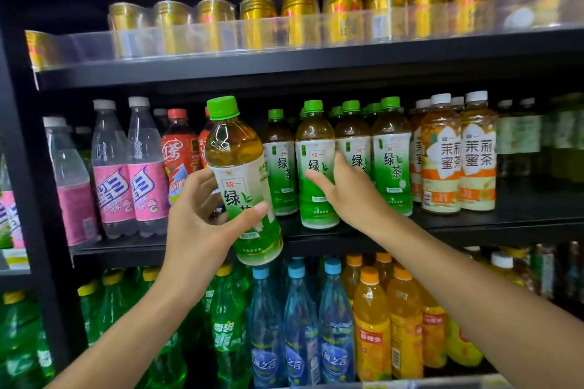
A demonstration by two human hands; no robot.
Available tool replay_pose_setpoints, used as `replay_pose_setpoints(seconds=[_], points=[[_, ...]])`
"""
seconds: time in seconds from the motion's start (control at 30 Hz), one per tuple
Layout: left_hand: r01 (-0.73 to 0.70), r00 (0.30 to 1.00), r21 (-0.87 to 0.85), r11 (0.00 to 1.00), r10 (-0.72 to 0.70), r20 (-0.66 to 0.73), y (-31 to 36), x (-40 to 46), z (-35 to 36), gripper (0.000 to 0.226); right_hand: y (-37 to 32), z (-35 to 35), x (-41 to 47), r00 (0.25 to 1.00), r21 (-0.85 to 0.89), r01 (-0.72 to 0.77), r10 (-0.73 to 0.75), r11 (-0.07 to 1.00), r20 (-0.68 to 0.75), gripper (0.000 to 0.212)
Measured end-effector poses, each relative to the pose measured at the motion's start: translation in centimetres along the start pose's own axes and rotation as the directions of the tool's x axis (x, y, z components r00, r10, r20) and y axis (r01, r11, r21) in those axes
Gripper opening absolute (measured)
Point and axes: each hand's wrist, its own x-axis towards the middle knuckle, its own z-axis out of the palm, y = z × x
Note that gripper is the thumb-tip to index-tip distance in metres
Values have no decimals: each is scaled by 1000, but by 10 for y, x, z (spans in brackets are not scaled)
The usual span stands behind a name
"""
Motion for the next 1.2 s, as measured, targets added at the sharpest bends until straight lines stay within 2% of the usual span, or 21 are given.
replay_pose_setpoints(seconds=[0.1,0.17,0.2,0.27,0.37,0.6,0.83,1.03,1.2], points=[[-5,999,3,1000,5,32,0,-1,0,66,-3,-12,-15,999,-202,33,-32,979,4,93],[-17,999,2,1000,17,49,1,0,-1,62,-8,-13,-34,980,-320,147,-182,936,-84,110],[-22,998,3,1000,22,55,1,1,-1,62,-11,-13,-42,946,-391,231,-300,891,-125,112],[-37,998,16,999,36,60,3,4,0,63,-9,-9,-44,890,-497,347,-446,795,-91,108],[-43,998,21,999,42,57,5,9,2,65,1,0,-35,900,-593,360,-435,720,18,98],[-21,999,25,999,20,41,1,29,19,62,12,5,-29,911,-574,339,-413,746,1,96],[-42,999,111,993,40,22,-27,63,50,63,15,10,-27,907,-522,352,-420,777,-13,97],[2,1000,169,986,-2,4,-40,80,64,60,21,9,-30,903,-492,373,-430,786,-2,94],[-8,998,273,962,-8,60,-50,82,68,57,30,11,-32,899,-468,385,-439,796,-7,90]])
